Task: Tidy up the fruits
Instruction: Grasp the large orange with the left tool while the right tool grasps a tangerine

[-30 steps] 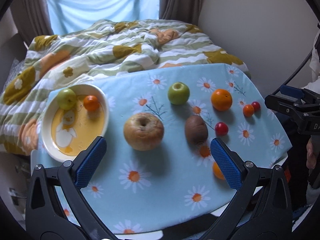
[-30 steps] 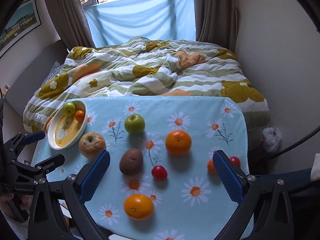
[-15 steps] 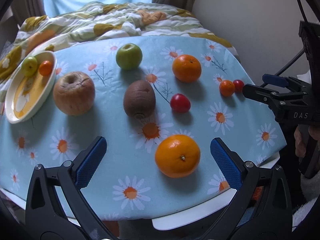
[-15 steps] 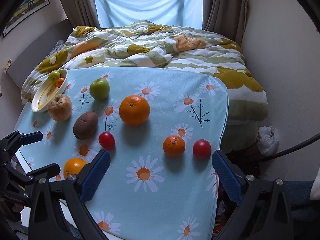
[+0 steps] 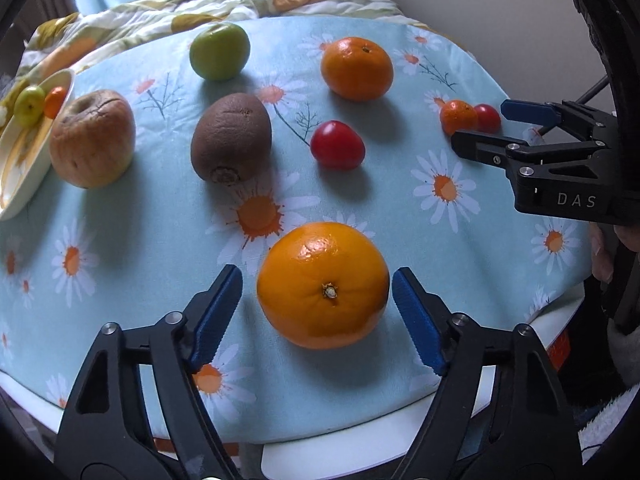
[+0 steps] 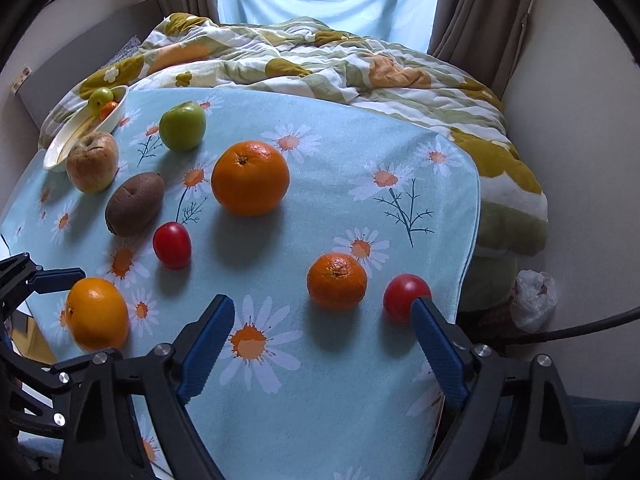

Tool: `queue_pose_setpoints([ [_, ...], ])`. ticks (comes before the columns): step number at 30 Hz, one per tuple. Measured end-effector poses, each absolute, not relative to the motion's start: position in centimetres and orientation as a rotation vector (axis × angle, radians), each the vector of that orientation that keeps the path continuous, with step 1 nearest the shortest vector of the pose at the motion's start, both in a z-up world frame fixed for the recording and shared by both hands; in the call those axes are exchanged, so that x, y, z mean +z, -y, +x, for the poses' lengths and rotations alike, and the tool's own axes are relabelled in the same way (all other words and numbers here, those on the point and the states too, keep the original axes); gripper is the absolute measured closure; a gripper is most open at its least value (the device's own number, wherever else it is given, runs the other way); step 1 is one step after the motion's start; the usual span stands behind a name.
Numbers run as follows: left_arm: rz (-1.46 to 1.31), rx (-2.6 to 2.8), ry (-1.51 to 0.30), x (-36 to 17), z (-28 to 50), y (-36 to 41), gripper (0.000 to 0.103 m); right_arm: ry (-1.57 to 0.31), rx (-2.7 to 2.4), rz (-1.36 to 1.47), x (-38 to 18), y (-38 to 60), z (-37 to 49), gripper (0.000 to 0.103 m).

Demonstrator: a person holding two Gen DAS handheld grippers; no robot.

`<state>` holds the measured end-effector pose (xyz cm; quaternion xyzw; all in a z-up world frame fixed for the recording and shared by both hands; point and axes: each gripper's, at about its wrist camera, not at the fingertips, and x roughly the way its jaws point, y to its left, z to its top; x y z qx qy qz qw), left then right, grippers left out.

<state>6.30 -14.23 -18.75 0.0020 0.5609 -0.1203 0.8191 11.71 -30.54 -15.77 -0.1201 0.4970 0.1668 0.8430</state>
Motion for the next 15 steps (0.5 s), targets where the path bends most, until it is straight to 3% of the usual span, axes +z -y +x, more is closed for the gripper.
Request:
queue_pose_setpoints([
  [3, -0.019, -0.245, -1.193, -19.2, 6.3, 14.1, 0.026, -1.047, 0.365, -0.266, -16.0, 30.3, 12.0, 0.021],
  [5, -0.008, -0.260, -1.182, -19.1, 6.2, 14.5, 0.036, -1.048, 0.370, -0.272, -16.3, 30.1, 12.2, 0.027],
  [15, 0.022, -0.247, -1.175, -18.9, 6.0, 14.9, 0.036, -1.058, 0.376, -0.294, -17.1, 29.5, 13.3, 0.033],
])
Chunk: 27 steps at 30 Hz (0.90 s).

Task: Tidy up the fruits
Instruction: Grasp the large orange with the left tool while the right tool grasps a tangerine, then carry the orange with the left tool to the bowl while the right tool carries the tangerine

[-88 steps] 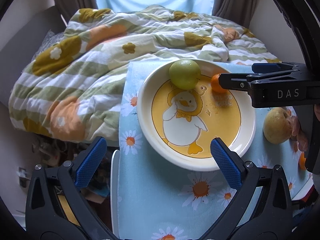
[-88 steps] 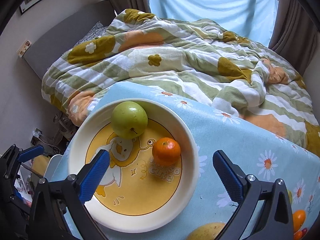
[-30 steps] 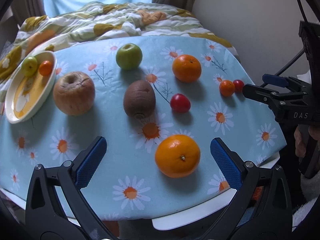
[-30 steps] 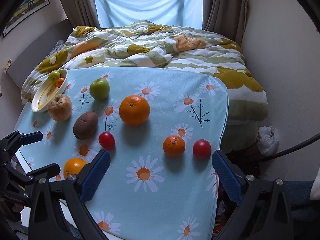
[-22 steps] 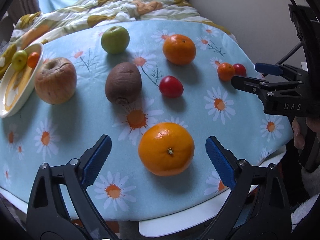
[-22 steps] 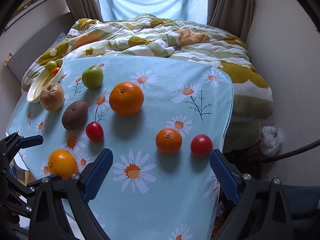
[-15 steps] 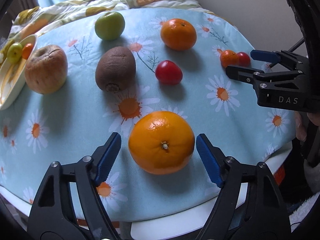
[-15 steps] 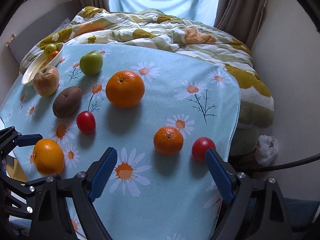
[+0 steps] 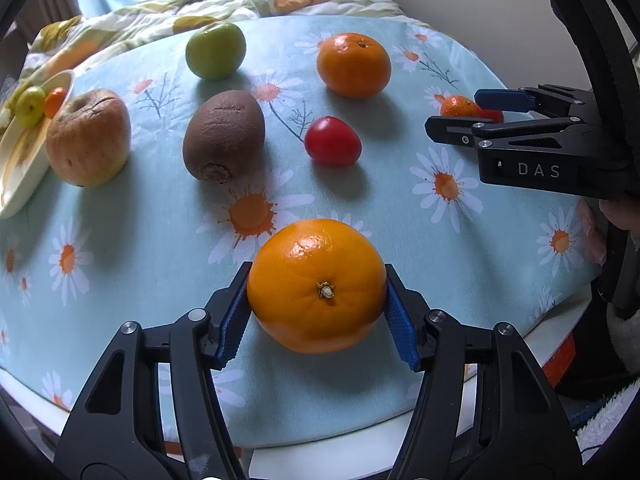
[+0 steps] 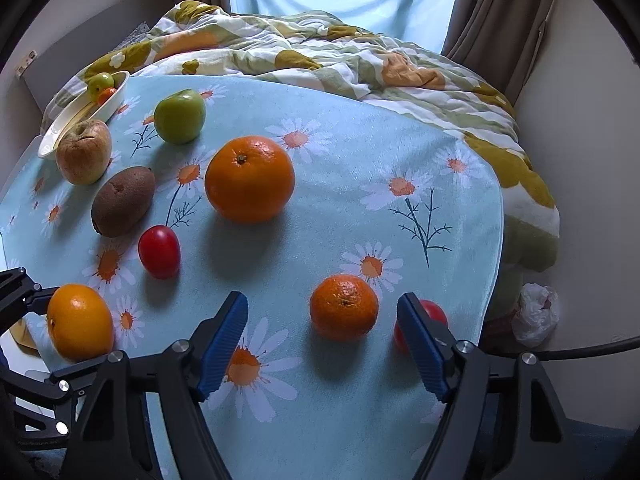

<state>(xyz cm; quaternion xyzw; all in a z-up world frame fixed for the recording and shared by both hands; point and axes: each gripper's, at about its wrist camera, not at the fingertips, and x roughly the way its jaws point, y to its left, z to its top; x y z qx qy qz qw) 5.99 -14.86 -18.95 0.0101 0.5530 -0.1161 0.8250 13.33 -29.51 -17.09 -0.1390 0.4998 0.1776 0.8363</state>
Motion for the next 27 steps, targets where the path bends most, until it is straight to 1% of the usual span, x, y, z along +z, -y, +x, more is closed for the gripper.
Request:
queue_pose_setpoints([
  [4, 0.006, -0.255, -1.176, -18.9, 6.0, 14.5, 0.036, -1.076, 0.385, -0.293, -17.6, 29.4, 13.6, 0.042],
  [6, -0.001, -0.253, -1.180, -18.9, 5.9, 14.5, 0.036, -1.078, 0.375, -0.305, -17.9, 29.3, 13.6, 0.043],
  [8, -0.003, -0.251, -1.179, -18.9, 5.9, 14.4, 0.036, -1.086, 0.371, -0.304, -18.0, 29.3, 13.6, 0.048],
  [10, -0.004, -0.250, -1.178, -18.9, 5.9, 14.4, 0.036, -1.095, 0.357, -0.306, -18.2, 29.4, 13.7, 0.050],
  [12, -0.011, -0.250, -1.176, -18.9, 5.9, 14.4, 0.036, -1.102, 0.349, -0.299, -18.3, 29.6, 13.9, 0.055],
  [13, -0.016, -0.250, -1.175, -18.9, 5.9, 14.3, 0.036, -1.100, 0.345, -0.294, -18.2, 29.8, 13.9, 0.061],
  [14, -0.020, -0.248, -1.173, -18.8, 5.9, 14.2, 0.036, -1.099, 0.342, -0.288, -18.2, 29.9, 13.9, 0.070],
  [20, -0.030, -0.235, -1.155, -18.1, 5.7, 13.8, 0.036, -1.090, 0.355, -0.280, -17.8, 29.8, 13.6, 0.070],
  [27, -0.037, -0.218, -1.113, -16.1, 5.5, 13.2, 0.036, -1.060, 0.371, -0.262, -15.7, 29.6, 12.8, 0.070],
])
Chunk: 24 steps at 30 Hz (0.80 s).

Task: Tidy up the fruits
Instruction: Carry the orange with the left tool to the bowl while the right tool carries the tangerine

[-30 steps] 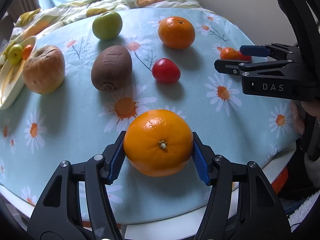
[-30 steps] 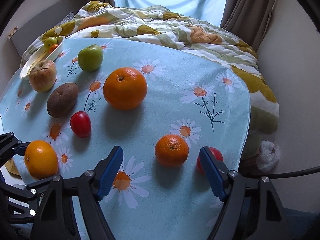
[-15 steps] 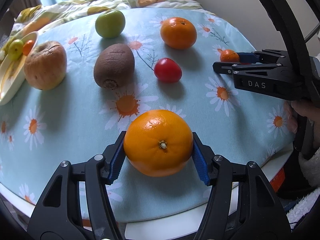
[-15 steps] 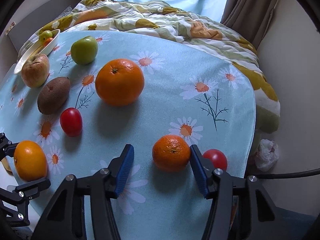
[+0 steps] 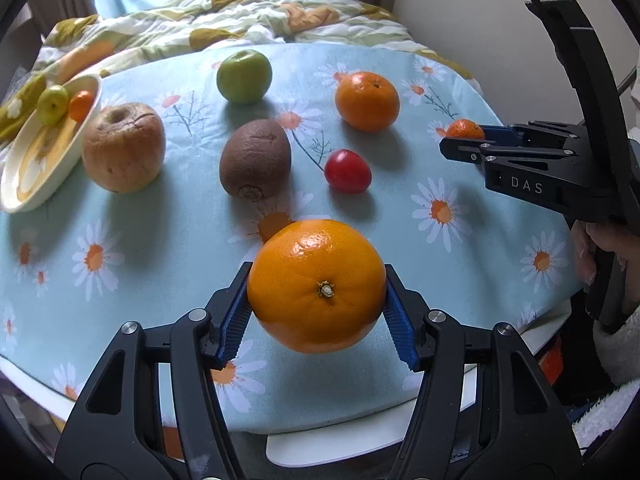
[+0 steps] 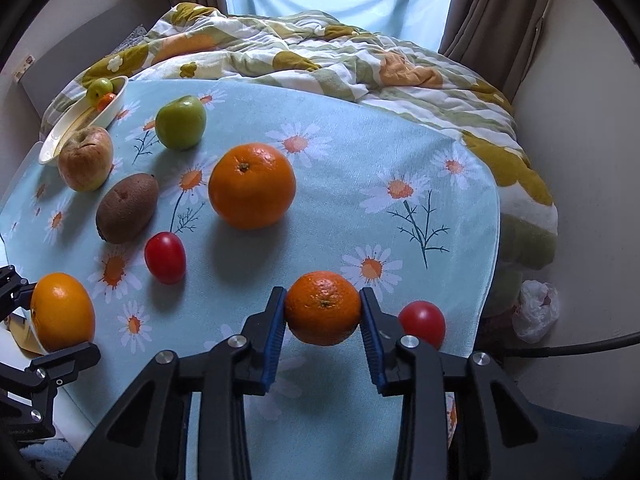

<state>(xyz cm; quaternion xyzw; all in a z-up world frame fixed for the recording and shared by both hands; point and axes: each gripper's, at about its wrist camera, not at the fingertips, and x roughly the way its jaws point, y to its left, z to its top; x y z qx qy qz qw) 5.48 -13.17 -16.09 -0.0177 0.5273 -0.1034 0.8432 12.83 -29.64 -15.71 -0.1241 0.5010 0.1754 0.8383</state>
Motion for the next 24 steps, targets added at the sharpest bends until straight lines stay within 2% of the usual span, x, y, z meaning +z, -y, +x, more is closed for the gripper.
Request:
queue_pose_setpoints([
  [13, -0.100, -0.173, -1.030, -12.2, 5.8, 9.2, 0.037, -1.003, 0.407, -0.209, -10.9, 26.9, 11.4, 0.070],
  [24, -0.099, -0.165, -0.970, -8.7, 7.3, 2.1, 0.037, -0.974, 0.428, -0.148, -7.1, 20.6, 10.5, 0.070],
])
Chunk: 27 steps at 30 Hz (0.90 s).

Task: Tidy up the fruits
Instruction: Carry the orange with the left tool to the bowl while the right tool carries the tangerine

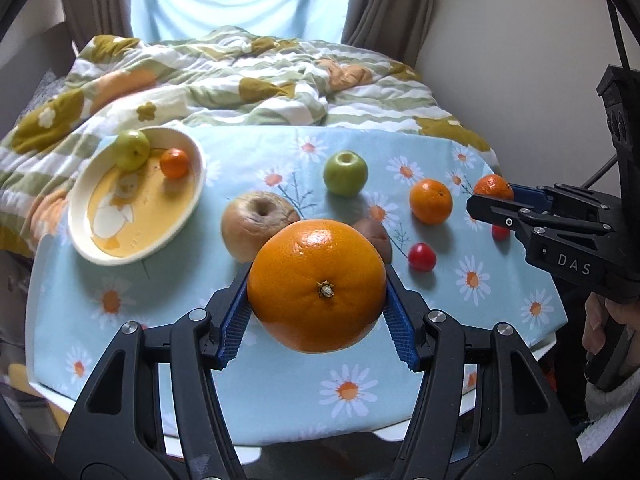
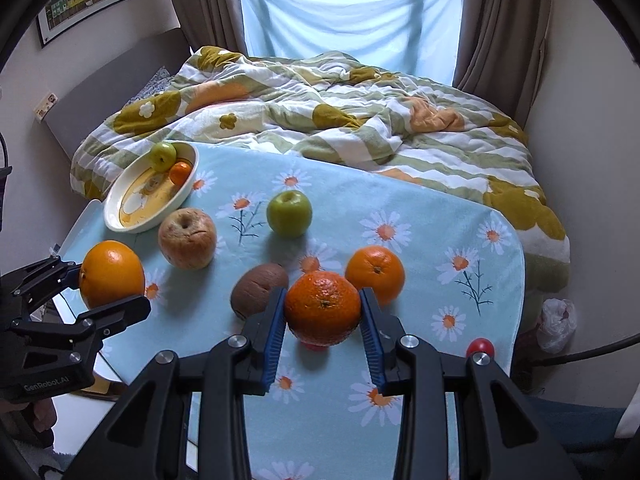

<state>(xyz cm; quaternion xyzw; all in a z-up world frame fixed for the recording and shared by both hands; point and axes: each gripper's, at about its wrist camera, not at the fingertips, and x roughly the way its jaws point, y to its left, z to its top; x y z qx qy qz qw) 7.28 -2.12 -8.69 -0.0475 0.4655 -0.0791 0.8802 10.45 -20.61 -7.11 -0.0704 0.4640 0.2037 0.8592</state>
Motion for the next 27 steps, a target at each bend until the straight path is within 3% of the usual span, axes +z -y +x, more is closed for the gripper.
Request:
queue_pose_setpoints([
  [27, -0.039, -0.156, -0.976, -10.1, 16.0, -17.4, 0.036, -0.994, 0.454, -0.084, -8.1, 1.3, 15.2, 0.070],
])
